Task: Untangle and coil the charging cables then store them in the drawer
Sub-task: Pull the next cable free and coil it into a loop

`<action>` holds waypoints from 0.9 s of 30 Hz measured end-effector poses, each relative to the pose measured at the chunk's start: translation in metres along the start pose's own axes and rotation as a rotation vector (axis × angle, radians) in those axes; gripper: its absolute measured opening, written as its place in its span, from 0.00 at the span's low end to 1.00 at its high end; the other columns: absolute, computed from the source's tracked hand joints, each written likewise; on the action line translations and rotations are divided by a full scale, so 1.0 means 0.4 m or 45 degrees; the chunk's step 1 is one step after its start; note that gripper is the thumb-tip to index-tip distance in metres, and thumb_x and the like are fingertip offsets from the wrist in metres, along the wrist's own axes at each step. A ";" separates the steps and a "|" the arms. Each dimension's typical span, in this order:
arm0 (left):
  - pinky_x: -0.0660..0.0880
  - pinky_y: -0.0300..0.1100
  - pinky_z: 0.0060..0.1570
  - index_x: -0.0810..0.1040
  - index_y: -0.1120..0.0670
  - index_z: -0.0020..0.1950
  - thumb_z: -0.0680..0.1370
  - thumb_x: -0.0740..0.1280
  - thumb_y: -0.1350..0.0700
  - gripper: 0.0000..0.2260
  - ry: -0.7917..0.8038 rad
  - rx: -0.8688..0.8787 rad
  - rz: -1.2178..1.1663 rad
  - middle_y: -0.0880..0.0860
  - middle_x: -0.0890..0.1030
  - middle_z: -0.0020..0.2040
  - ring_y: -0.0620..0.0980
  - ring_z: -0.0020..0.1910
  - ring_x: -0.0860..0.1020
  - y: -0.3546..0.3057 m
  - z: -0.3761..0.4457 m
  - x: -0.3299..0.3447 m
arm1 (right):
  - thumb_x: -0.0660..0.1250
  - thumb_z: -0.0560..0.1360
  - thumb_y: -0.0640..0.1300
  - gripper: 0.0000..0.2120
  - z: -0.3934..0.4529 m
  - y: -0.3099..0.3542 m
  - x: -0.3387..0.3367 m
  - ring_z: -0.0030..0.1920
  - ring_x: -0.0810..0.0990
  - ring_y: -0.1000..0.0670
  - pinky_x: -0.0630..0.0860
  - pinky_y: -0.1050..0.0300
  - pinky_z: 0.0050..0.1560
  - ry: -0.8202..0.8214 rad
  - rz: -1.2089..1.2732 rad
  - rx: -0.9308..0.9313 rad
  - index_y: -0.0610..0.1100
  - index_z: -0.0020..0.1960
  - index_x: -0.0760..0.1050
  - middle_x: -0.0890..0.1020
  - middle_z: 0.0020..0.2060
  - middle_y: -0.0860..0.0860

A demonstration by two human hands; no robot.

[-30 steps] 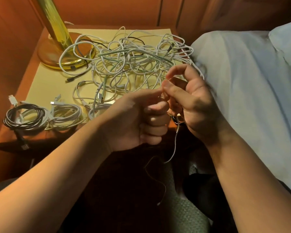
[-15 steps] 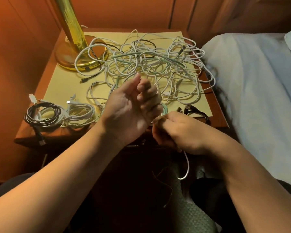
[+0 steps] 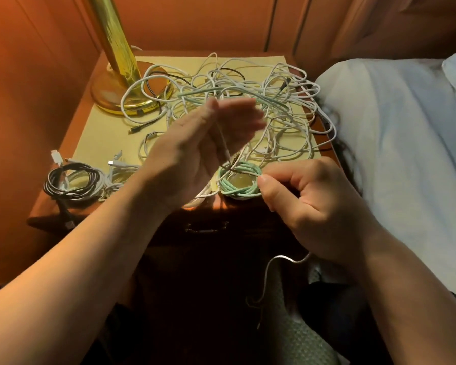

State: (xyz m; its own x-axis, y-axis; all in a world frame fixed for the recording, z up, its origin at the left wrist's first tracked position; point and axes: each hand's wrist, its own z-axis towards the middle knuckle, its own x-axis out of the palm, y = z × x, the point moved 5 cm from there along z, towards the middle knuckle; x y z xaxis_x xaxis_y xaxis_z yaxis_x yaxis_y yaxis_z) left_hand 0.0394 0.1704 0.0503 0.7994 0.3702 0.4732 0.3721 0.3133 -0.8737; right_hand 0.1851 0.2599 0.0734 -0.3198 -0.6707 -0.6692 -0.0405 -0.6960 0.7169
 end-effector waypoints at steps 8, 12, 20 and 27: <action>0.71 0.48 0.72 0.72 0.60 0.72 0.88 0.48 0.55 0.20 0.009 0.105 0.251 0.56 0.80 0.68 0.55 0.72 0.75 -0.009 0.001 0.002 | 0.60 0.82 0.46 0.17 0.000 0.023 -0.001 0.30 0.69 0.49 0.67 0.46 0.32 0.064 0.106 -0.142 0.45 0.34 0.69 0.68 0.28 0.53; 0.72 0.49 0.70 0.72 0.62 0.72 0.87 0.49 0.57 0.19 0.048 0.128 0.379 0.59 0.83 0.62 0.58 0.68 0.78 0.002 -0.006 0.022 | 0.61 0.83 0.43 0.15 0.001 0.031 -0.011 0.31 0.71 0.47 0.68 0.45 0.32 -0.025 0.047 -0.209 0.44 0.37 0.70 0.70 0.29 0.51; 0.70 0.48 0.74 0.72 0.58 0.73 0.88 0.46 0.51 0.22 -0.262 0.158 -0.118 0.54 0.82 0.65 0.52 0.70 0.77 -0.024 0.004 -0.024 | 0.63 0.81 0.49 0.15 -0.004 0.025 0.027 0.28 0.73 0.49 0.67 0.50 0.28 0.192 -0.036 -0.096 0.47 0.36 0.74 0.74 0.26 0.51; 0.64 0.48 0.77 0.67 0.60 0.77 0.88 0.47 0.57 0.20 0.008 0.196 0.369 0.58 0.77 0.71 0.52 0.74 0.72 0.002 -0.004 0.013 | 0.64 0.83 0.42 0.14 -0.003 0.041 -0.008 0.31 0.73 0.47 0.69 0.46 0.32 -0.009 -0.028 -0.246 0.44 0.38 0.73 0.72 0.29 0.52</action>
State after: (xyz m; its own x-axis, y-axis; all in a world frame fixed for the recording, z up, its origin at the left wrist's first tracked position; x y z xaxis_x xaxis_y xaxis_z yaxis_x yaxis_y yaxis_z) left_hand 0.0447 0.1711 0.0518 0.8646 0.4582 0.2062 0.0534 0.3243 -0.9445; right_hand 0.1865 0.2503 0.0872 -0.3275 -0.6532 -0.6827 0.1345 -0.7474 0.6506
